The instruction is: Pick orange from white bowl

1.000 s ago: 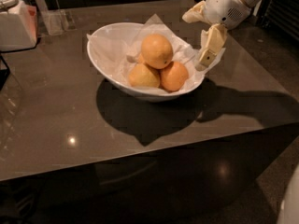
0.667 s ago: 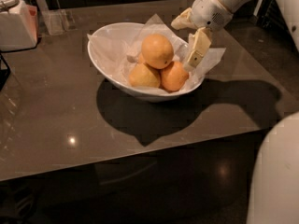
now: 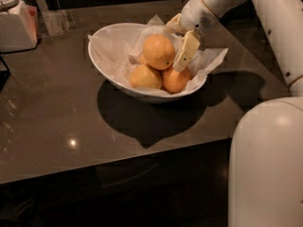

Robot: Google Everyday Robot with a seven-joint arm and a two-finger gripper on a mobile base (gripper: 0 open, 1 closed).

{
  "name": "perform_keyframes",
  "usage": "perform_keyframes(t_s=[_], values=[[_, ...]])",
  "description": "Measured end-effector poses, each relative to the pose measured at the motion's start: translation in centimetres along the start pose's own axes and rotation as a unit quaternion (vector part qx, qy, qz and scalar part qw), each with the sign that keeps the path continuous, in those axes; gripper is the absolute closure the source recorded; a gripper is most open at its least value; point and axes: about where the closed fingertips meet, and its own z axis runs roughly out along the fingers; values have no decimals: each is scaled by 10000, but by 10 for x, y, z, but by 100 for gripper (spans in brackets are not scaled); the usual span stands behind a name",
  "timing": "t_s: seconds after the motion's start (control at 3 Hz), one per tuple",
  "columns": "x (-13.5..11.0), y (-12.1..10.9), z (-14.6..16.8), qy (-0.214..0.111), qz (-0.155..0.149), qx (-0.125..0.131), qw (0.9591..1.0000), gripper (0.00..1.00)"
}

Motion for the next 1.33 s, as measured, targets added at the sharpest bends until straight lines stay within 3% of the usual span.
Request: perform_keyframes(t_s=[0.33,0.67,1.0,1.33], values=[[0,0,0,-1,0,0,10000,0],[-9,1,13,-384,-38,-1,9993,0],[-20,14,21,-665,-10,-47,9978,0],[-30,30,25,-740,-4,-75,9972,0]])
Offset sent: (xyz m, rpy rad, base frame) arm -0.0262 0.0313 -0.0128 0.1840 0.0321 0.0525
